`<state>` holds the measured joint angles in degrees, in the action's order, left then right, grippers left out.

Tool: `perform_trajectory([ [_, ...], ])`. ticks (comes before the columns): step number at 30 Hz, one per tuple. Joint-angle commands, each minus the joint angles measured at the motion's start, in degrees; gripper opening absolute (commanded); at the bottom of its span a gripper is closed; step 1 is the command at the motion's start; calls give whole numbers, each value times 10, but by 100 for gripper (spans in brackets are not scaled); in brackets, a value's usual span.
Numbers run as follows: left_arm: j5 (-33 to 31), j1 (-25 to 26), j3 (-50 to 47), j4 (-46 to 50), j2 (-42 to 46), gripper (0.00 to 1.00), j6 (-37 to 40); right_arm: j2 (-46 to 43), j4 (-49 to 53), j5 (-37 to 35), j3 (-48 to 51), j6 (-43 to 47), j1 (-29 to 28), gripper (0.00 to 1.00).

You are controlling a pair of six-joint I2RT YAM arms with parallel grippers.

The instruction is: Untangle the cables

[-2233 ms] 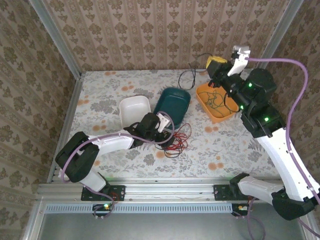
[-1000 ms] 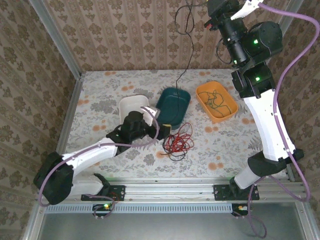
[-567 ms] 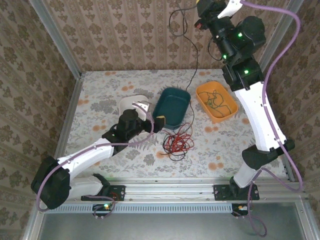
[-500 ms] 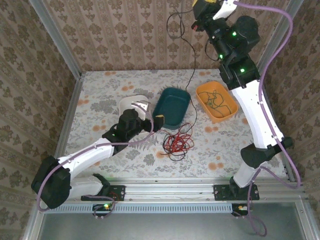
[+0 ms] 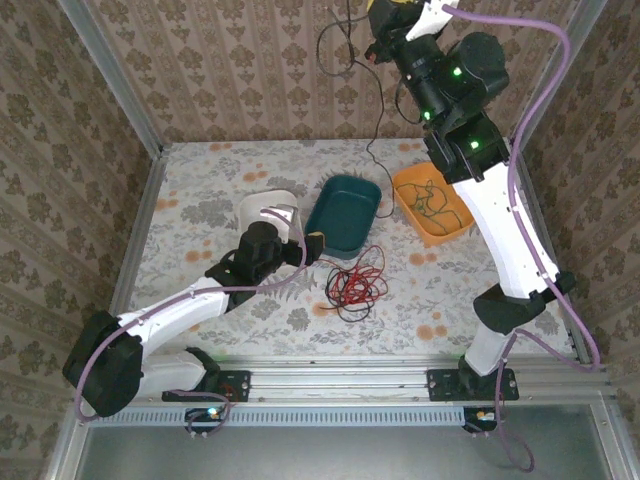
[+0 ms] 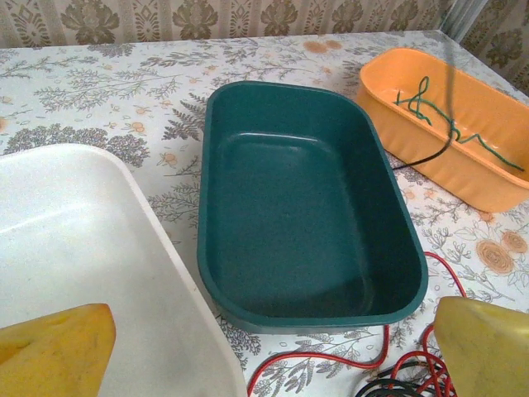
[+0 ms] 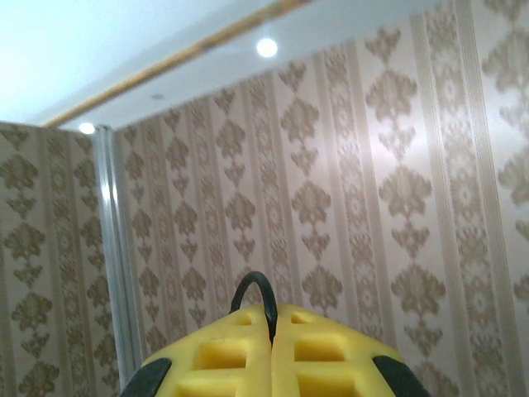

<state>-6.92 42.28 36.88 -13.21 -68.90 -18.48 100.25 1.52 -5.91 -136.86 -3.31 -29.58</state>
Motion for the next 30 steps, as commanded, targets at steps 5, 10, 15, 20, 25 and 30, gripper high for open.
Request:
perform_trajectory([
  [5, -15, -2, -1, 3, -5, 100, -17, 47, -3, -16, -129, 52, -2, 0],
  [10, -16, -2, -5, 6, -2, 100, -19, 83, 17, 2, -167, 29, -2, 0],
  [15, -20, -2, -13, 7, 5, 100, -20, 98, 59, 8, -155, 1, -2, 0],
  [20, -19, -2, -14, 10, 5, 100, -16, 93, 55, 12, -82, -17, -2, 0],
  [25, -20, -2, -16, 13, 8, 100, -14, 99, 47, 1, -56, -19, -2, 0],
  [30, -23, -2, -19, 15, 11, 100, -13, 111, 38, -1, -93, -13, -2, 0],
])
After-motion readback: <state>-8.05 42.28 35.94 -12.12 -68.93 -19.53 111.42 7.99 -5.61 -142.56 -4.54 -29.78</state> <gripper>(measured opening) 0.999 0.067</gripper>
